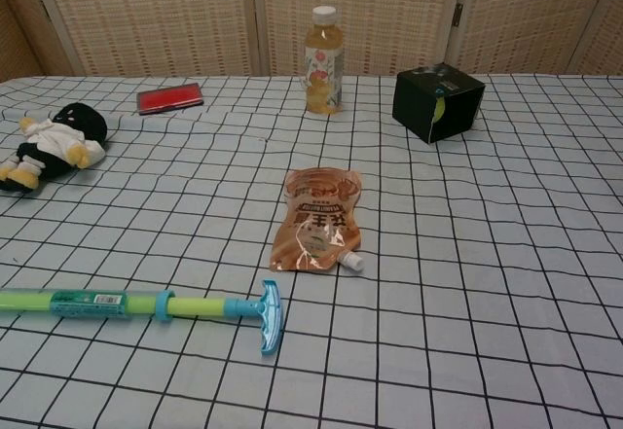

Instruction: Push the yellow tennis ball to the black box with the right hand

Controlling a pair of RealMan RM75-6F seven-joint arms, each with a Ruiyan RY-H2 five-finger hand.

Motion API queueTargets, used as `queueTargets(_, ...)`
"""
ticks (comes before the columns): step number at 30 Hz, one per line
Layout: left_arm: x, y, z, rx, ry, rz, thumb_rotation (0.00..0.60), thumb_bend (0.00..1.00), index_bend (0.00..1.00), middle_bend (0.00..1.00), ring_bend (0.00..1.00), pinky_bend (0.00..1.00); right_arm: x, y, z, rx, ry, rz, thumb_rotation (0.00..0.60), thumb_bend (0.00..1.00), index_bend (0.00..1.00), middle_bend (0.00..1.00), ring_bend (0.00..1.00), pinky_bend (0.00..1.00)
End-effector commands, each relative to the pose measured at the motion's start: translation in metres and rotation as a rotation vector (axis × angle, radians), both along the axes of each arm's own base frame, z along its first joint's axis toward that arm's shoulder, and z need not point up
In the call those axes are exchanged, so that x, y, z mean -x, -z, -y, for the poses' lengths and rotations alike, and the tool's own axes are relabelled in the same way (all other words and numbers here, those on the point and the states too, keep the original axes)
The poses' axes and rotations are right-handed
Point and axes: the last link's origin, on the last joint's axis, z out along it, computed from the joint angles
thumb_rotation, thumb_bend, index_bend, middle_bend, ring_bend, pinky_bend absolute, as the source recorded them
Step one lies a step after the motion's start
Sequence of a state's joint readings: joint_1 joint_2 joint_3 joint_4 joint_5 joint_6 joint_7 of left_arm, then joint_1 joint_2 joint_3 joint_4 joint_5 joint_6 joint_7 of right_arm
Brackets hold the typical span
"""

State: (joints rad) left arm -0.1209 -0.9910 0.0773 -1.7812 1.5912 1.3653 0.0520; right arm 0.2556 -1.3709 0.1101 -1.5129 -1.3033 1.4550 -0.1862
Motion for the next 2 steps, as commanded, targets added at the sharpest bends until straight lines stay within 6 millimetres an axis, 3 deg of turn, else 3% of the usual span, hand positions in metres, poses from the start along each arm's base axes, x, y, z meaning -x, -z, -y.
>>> queueTargets(1,0.0001,0.0019,0.0,0.006,-0.002,-0.005,0.6,0.58,0.44,0.5,0.5,0.61,0.0061,-0.0059,-0.0153,-0.004,0.039,-0.042,0.6,0.09,0.06,0.14,0.06,0.32)
queueTargets(2,0.0005,0.0023,-0.0002,0.008,-0.004,-0.008,0.6,0.58,0.44,0.5,0.51,0.61,0.0049,-0.0058,-0.016,-0.001,0.036,-0.046,0.6,0.1,0.06,0.14,0.06,0.32)
